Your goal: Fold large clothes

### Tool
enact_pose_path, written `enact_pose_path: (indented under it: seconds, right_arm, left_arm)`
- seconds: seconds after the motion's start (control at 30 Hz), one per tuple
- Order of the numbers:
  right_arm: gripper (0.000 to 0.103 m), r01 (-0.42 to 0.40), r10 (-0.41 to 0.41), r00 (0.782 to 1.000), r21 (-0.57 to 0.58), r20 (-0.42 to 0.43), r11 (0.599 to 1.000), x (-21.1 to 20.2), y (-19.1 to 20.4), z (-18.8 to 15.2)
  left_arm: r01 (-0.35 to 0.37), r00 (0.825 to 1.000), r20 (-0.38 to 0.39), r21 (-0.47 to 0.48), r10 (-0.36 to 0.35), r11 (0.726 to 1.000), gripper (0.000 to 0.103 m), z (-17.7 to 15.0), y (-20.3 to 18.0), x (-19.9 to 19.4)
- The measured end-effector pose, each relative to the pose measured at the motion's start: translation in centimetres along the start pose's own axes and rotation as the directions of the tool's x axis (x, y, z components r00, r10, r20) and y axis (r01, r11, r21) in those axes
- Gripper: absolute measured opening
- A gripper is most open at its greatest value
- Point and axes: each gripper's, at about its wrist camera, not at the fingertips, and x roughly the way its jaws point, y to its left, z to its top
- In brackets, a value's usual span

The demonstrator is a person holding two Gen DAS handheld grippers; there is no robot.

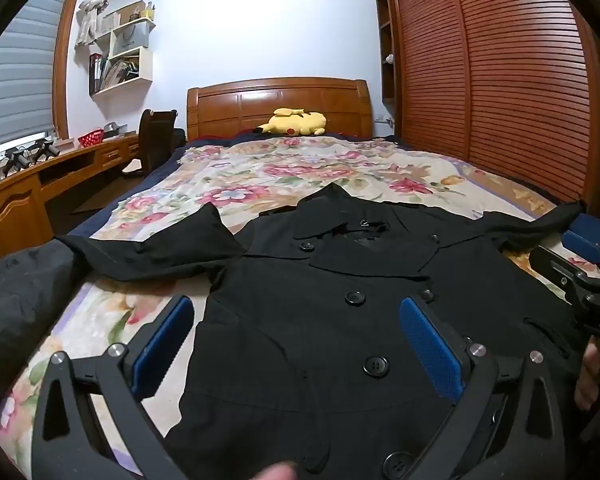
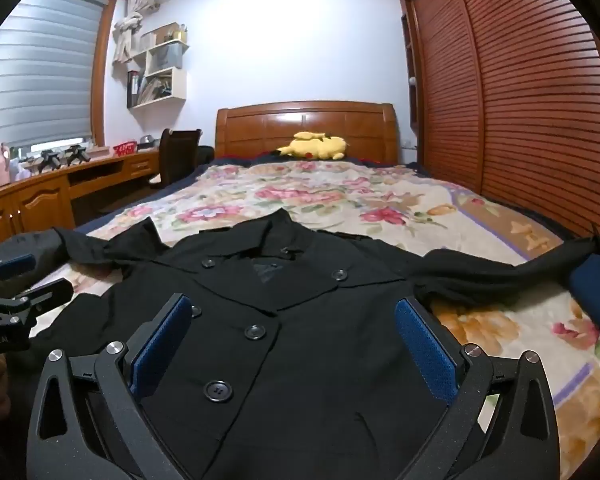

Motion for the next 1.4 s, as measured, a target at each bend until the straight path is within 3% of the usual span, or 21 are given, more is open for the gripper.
enact_pose_path:
  seconds: [1.4]
  right_arm:
    - [0.103, -0.005, 0.005, 1.000, 0.010, 0.013, 1.000, -0.25, 0.04, 0.07]
  left_arm:
    - [0.002, 1.000, 0.028, -0.019, -0.001, 1.000, 0.103, 0.45, -0.06, -0.56]
